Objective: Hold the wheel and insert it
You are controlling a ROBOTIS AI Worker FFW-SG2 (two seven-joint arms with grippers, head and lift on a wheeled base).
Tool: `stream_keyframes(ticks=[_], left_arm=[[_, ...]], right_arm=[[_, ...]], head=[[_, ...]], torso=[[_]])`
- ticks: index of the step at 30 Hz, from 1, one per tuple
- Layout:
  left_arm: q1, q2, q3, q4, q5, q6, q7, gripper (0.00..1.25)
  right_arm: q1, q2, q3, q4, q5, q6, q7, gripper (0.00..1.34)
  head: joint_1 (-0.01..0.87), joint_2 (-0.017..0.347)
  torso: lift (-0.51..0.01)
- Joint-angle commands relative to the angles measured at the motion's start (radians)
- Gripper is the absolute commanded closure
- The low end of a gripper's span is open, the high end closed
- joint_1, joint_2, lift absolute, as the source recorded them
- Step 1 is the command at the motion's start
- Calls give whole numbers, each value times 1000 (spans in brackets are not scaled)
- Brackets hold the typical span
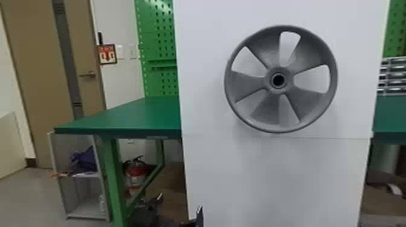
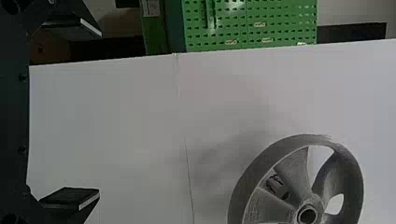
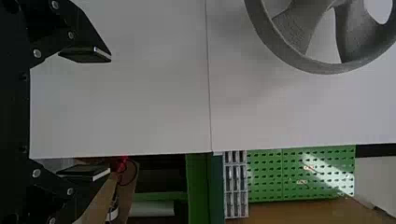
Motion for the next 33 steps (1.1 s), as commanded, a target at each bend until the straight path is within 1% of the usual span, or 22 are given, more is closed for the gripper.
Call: stream_keyframes(ticks=[1, 5, 8, 11, 15, 21, 25, 29, 33], left_arm=[[0, 0, -2, -2, -8, 2, -4, 99], [-5, -1, 0, -2, -14, 8, -16, 99], [-5, 0, 1, -3, -17, 20, -30, 99], [-5, 0, 7, -2, -17, 31, -50, 99], [-8, -1, 14, -2, -28, 36, -64, 99], [-11, -1, 18, 0, -21, 43, -73, 99], [-20, -1, 21, 0, -6, 78, -96, 99], [-22, -3, 26, 0, -11, 80, -102, 99], [-19, -9, 30, 0, -17, 89, -102, 99]], right_arm=[[23, 3, -6, 32, 8, -58, -1, 427], [35, 10, -11, 47, 15, -72, -1, 427], [43, 7, -8, 67, 29, -107, 4, 427], [43, 3, -5, 92, 25, -135, 16, 427], [46, 3, -6, 110, 26, -152, 28, 433], [44, 4, -9, 155, 11, -201, 44, 463], [44, 6, -14, 179, 3, -233, 48, 481], [38, 7, -17, 210, -38, -261, 91, 483], [37, 7, -15, 221, -41, -262, 100, 479]], head=[[233, 304], [233, 304], [233, 304], [233, 304], [233, 304], [233, 304], [233, 304], [235, 304], [235, 304]], torso=[[-499], [-499], [-499], [-499], [-499], [-499], [-499], [-499], [-499]])
